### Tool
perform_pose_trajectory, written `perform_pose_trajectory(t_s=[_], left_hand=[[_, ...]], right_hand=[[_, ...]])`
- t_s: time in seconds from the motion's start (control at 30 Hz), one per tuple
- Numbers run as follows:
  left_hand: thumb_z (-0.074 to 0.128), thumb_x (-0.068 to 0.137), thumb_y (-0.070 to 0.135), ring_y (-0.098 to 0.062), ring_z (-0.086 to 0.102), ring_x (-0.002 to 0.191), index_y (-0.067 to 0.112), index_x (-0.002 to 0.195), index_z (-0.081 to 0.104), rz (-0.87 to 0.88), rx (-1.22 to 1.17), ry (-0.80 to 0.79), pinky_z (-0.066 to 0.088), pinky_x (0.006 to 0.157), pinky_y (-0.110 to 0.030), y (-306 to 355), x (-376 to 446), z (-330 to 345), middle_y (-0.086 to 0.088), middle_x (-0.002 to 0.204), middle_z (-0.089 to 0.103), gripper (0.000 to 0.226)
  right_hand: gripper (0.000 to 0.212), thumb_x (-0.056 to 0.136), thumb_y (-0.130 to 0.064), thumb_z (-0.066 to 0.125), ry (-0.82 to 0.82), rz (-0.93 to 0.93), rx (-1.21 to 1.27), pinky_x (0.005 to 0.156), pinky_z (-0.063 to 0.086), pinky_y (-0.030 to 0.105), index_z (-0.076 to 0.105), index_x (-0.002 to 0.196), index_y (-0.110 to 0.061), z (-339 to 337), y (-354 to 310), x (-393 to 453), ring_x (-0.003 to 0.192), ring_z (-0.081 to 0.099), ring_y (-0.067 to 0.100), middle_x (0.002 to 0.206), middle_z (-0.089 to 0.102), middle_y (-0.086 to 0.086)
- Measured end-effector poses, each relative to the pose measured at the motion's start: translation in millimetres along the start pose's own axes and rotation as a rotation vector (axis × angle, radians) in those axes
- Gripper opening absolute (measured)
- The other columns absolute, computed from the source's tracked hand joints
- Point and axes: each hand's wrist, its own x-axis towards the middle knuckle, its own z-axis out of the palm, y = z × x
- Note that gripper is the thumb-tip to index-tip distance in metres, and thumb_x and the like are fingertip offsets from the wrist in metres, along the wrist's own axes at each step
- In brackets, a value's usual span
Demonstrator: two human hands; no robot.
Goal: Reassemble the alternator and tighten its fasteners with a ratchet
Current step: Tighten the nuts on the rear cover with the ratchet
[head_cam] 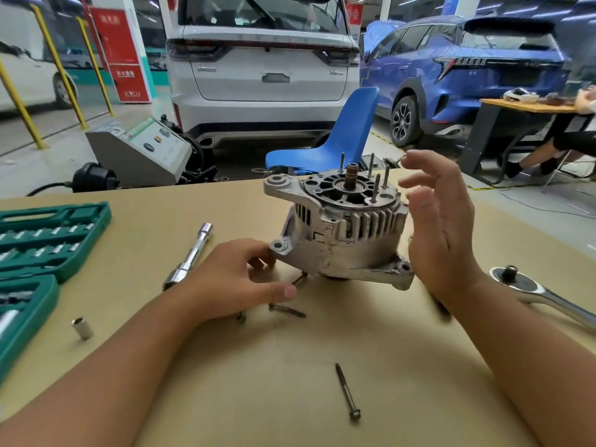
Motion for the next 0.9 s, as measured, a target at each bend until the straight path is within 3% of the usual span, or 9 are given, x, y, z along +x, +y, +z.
perform_pose_trajectory(t_s=[0.13,0.23,0.3,0.4,0.53,0.63,0.7,0.8,0.9], left_hand=[[0.075,0.055,0.074,-0.004,0.058,0.095,0.041,0.088,0.069,-0.145,0.124,0.105,0.050,0.082,-0.033,11.6,-7.6,10.3,0.018,0.097,0.062,0.047],[0.076,0.080,0.057,-0.010,0.056,0.091,0.043,0.083,0.071,-0.184,0.210,0.224,0.051,0.084,-0.039,17.2,-18.1,23.0,0.015,0.091,0.059,0.016],[0.068,0.088,0.057,-0.009,0.055,0.087,0.041,0.089,0.075,-0.110,0.198,0.220,0.050,0.082,-0.039,16.2,-27.7,25.4,0.015,0.089,0.059,0.017],[0.069,0.087,0.056,-0.002,0.056,0.092,0.040,0.102,0.077,0.000,0.152,0.077,0.047,0.080,-0.026,14.2,-39.0,17.8,0.021,0.098,0.060,0.024],[0.076,0.091,0.021,-0.003,0.057,0.089,0.034,0.095,0.075,0.032,0.195,0.046,0.043,0.076,-0.019,13.3,-34.9,12.4,0.016,0.097,0.059,0.014],[0.069,0.094,0.011,-0.006,0.056,0.087,0.032,0.092,0.069,0.042,0.222,0.027,0.046,0.077,-0.027,15.1,-31.7,13.4,0.013,0.095,0.058,0.021],[0.066,0.094,0.006,-0.005,0.055,0.087,0.034,0.090,0.063,0.076,0.219,0.017,0.043,0.076,-0.022,15.0,-32.6,12.5,0.014,0.093,0.057,0.028],[0.064,0.093,-0.002,-0.007,0.054,0.087,0.026,0.090,0.061,0.138,0.177,0.161,0.038,0.074,-0.012,15.2,-35.2,8.5,0.010,0.092,0.057,0.028],[0.065,0.092,-0.005,-0.009,0.056,0.086,0.017,0.092,0.064,0.148,0.119,0.321,0.044,0.074,-0.017,15.3,-34.6,6.2,0.007,0.089,0.062,0.022]], right_hand=[[0.042,0.102,-0.044,0.037,0.019,0.227,0.090,0.089,0.050,0.050,0.059,0.125,-0.016,-2.3,8.0,-1.3,0.104,0.062,0.026,0.118,0.064,0.008],[0.040,0.095,-0.058,0.037,0.072,0.461,0.181,0.074,0.051,0.041,0.064,0.108,-0.031,-1.3,7.2,1.7,0.086,0.063,0.011,0.102,0.069,-0.002],[0.043,0.095,-0.059,0.037,0.036,0.579,0.195,0.070,0.053,0.045,0.067,0.103,-0.029,-1.9,9.0,4.4,0.080,0.063,0.010,0.095,0.071,-0.003],[0.045,0.100,-0.055,0.038,-0.054,0.686,0.214,0.067,0.055,0.050,0.069,0.096,-0.022,-2.7,10.8,5.8,0.074,0.063,0.019,0.091,0.072,0.005],[0.041,0.104,-0.046,0.043,-0.069,0.741,0.241,0.058,0.055,0.053,0.071,0.088,-0.020,-3.1,13.3,5.5,0.070,0.063,0.022,0.086,0.072,0.006],[0.037,0.099,-0.046,0.048,-0.038,0.723,0.290,0.047,0.050,0.037,0.071,0.083,-0.022,-3.9,12.8,5.3,0.061,0.061,0.014,0.074,0.069,-0.002],[0.035,0.097,-0.044,0.050,-0.006,0.720,0.325,0.042,0.048,0.029,0.071,0.080,-0.022,-5.4,11.6,5.1,0.058,0.060,0.013,0.069,0.067,-0.005],[0.036,0.095,-0.045,0.051,-0.007,0.758,0.328,0.043,0.048,0.029,0.070,0.084,-0.016,-7.5,11.8,7.8,0.057,0.061,0.017,0.069,0.068,0.001],[0.036,0.090,-0.045,0.055,-0.071,0.784,0.312,0.048,0.047,0.033,0.071,0.088,-0.013,-9.9,14.8,9.8,0.060,0.062,0.022,0.077,0.067,0.010]])
